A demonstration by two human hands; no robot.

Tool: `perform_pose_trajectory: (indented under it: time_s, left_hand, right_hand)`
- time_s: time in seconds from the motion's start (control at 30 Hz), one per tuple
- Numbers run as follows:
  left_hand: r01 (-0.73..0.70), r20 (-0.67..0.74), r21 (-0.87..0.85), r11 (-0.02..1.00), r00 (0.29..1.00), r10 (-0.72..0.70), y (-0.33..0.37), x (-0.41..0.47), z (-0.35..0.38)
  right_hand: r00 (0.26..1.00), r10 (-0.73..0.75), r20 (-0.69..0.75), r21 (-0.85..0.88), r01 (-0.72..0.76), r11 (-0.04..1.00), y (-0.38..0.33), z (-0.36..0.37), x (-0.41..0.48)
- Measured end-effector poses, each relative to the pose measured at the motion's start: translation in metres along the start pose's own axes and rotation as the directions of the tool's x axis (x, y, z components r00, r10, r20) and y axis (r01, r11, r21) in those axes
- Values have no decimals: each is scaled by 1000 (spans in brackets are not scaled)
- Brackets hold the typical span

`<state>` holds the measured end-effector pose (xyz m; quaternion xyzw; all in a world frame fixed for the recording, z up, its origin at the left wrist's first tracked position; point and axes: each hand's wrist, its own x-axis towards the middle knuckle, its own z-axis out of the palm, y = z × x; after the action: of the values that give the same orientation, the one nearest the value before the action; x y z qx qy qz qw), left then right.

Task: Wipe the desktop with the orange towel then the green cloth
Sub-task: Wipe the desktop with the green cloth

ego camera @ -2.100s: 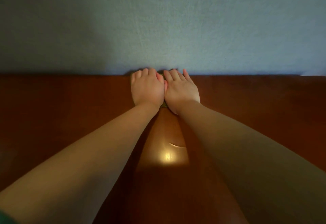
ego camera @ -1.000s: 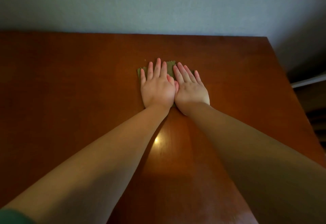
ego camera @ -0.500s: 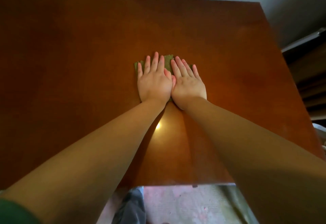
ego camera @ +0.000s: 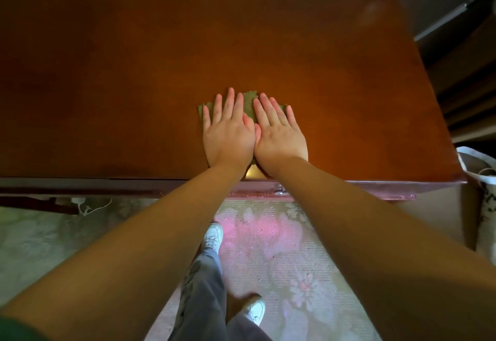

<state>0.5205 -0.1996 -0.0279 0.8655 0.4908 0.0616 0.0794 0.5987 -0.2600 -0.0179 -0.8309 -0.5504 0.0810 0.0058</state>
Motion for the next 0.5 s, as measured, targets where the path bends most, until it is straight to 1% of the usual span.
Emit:
perform_pose_trajectory:
  time_s: [0.13, 0.3, 0.5]
  left_hand:
    - [30, 1, -5, 1000, 1000, -30, 3, -26, 1]
    - [79, -17, -17, 997, 997, -79, 24, -48, 6]
    - [45, 16, -35, 998, 999, -44, 65, -51, 11]
  right_hand:
    - [1000, -14, 4, 5, 14, 1000, 0, 2, -23]
    - [999, -50, 11, -28, 50, 998, 17, 1, -46]
    - [1000, -12, 11, -34, 12, 999, 55, -6, -60]
